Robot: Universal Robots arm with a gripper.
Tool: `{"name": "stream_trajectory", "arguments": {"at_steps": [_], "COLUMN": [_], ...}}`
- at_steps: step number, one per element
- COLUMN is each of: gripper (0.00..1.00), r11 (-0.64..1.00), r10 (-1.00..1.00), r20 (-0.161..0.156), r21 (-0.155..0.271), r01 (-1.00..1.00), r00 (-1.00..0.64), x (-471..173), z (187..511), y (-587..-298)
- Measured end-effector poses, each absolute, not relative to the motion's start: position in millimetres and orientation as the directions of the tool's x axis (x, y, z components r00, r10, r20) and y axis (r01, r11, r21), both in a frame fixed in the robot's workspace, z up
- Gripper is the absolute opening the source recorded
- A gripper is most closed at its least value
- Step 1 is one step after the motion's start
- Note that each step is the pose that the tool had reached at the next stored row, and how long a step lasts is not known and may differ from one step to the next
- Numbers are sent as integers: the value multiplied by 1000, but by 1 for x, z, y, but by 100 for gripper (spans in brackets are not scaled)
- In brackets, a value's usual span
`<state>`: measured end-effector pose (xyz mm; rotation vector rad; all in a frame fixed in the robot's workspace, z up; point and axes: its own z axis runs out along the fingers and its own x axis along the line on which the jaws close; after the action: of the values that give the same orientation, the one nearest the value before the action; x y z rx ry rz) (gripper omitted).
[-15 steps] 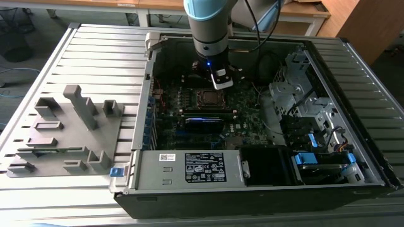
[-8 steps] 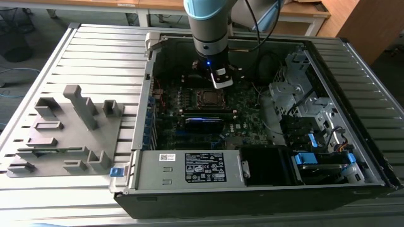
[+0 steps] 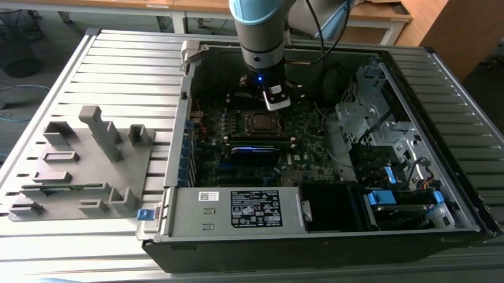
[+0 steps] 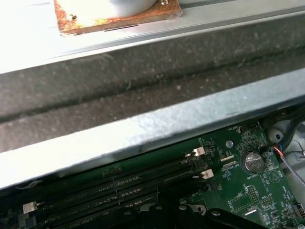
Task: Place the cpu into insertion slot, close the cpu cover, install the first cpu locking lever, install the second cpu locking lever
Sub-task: 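Install the first cpu locking lever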
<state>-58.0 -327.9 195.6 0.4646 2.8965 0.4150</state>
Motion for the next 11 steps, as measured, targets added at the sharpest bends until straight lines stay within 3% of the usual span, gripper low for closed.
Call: {"name": "stream_trajectory", "arguments": {"at_steps": [11], "gripper": [10], "r11": [910], "r10": [338], "r20": [-135], "r21": [301], "r01": [287], "r00": [-931], "x": [-58], "z": [195], "y": [-328]}}
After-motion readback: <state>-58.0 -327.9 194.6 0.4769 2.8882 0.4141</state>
